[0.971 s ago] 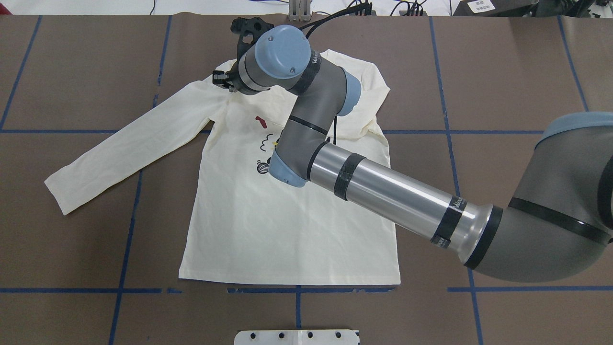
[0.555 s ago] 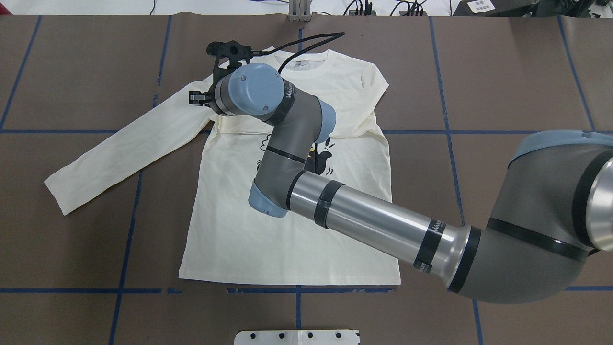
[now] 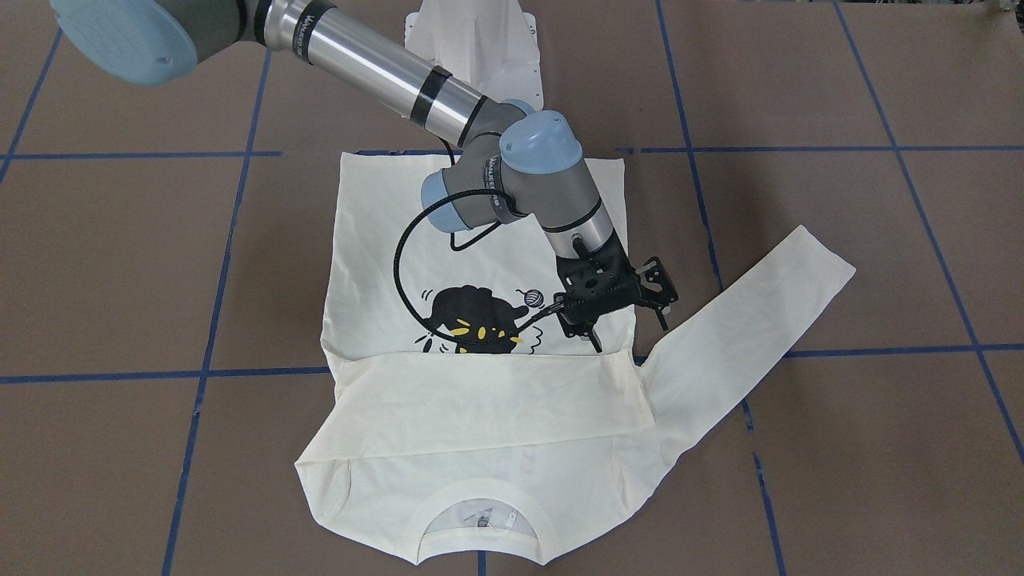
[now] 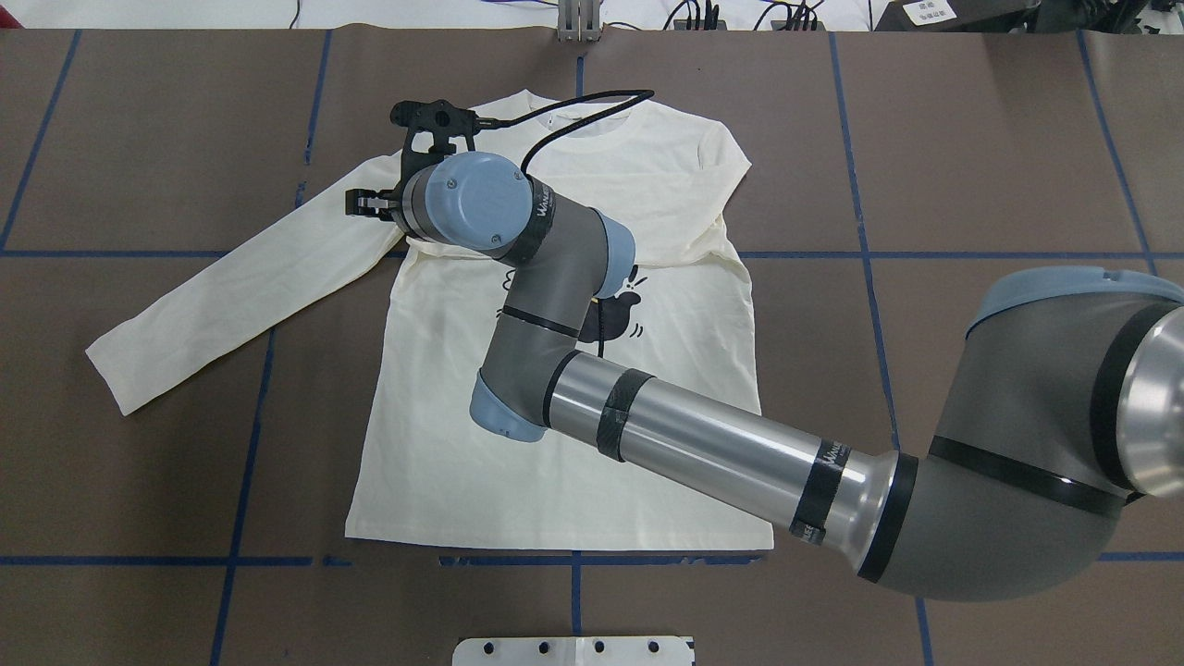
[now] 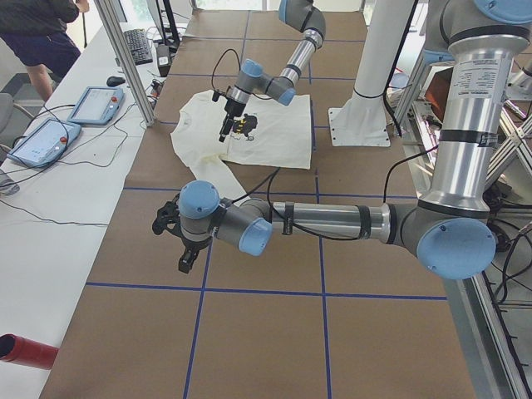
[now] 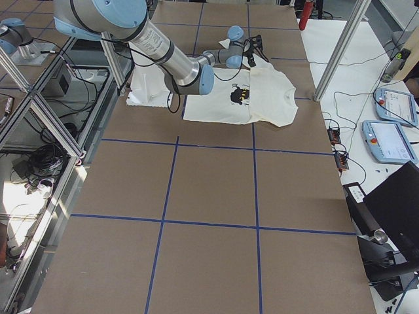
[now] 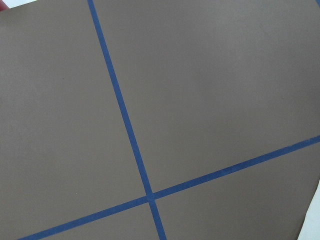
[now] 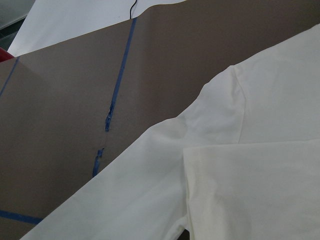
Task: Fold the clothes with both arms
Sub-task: 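Release the sleeve and withdraw the right gripper while the left gripper reaches the other cuff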
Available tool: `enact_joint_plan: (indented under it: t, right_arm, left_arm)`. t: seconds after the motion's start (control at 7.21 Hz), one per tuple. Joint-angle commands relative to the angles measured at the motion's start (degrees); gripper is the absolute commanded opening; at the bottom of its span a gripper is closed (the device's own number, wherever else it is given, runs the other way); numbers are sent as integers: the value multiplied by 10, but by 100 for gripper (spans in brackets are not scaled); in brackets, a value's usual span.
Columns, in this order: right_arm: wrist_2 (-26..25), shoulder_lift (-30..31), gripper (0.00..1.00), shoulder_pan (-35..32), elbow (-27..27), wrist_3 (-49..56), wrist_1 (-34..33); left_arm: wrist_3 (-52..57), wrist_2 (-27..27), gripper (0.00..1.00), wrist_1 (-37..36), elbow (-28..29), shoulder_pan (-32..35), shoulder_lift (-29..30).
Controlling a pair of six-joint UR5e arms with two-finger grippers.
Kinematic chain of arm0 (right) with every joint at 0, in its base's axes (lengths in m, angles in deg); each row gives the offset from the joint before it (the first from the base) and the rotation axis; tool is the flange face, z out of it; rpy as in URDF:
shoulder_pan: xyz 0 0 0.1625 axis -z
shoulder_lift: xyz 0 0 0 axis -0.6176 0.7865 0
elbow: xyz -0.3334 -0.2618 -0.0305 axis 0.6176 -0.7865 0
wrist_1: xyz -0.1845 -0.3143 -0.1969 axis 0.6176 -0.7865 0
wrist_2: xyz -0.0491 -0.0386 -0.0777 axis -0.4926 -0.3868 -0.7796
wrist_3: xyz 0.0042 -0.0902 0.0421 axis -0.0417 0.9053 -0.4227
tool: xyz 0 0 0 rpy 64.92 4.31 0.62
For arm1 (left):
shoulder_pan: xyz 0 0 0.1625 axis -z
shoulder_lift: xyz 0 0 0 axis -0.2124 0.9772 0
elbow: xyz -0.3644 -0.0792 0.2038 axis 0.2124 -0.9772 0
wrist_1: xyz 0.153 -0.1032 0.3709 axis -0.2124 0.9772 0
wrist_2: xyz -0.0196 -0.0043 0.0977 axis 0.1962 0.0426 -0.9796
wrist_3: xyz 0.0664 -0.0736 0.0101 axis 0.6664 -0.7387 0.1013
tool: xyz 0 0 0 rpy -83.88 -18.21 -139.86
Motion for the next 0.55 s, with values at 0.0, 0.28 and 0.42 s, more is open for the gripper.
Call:
enact_joint_plan:
  t: [0.0,0.28,0.42]
  right_arm:
    - [91,38,100,-45,110,-9,-154]
    - [201,124,100,-106,244,12,-276]
    - [215,161,100,-124,298,64,-340]
  left_arm:
    - [-146,-46,100,14,-42,-65,0]
    - [-298,-76,100,44,-110,-122,-45]
    - [-385,-79,100,109,-125,-146,-76]
